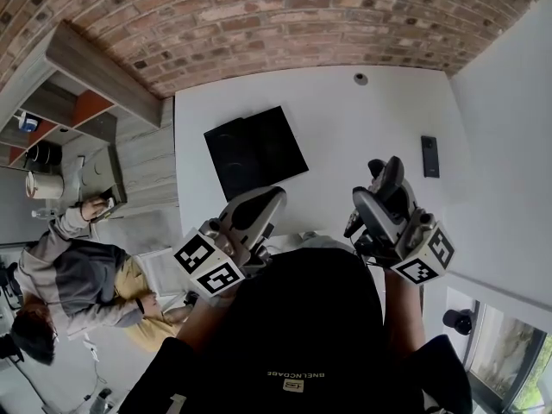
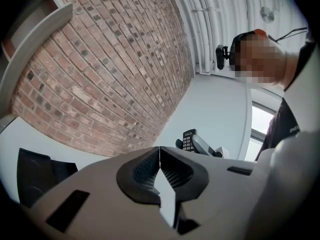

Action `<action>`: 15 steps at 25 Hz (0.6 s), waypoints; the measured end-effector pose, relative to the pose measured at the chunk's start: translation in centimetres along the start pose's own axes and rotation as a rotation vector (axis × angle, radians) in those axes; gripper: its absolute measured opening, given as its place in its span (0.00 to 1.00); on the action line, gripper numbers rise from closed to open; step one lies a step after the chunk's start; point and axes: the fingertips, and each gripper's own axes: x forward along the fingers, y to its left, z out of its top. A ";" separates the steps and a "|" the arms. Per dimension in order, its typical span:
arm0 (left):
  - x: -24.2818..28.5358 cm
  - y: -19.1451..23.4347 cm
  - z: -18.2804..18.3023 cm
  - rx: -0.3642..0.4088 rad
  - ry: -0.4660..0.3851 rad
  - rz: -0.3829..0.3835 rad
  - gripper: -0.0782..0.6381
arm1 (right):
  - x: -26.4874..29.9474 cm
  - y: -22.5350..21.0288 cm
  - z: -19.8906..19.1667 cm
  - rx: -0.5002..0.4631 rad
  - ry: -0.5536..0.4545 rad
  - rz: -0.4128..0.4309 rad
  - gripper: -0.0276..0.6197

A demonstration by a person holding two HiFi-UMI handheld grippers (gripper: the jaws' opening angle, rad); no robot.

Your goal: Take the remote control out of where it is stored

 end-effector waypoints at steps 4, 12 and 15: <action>0.4 -0.6 -0.4 -0.002 0.014 -0.012 0.12 | -0.5 0.1 0.2 0.001 -0.013 -0.004 0.42; 0.4 -0.7 -0.8 -0.004 0.017 -0.003 0.12 | -0.9 0.0 0.0 0.010 -0.013 0.002 0.42; 0.2 -0.6 -0.8 -0.005 0.016 0.006 0.12 | -0.7 0.0 -0.1 0.015 -0.009 0.006 0.42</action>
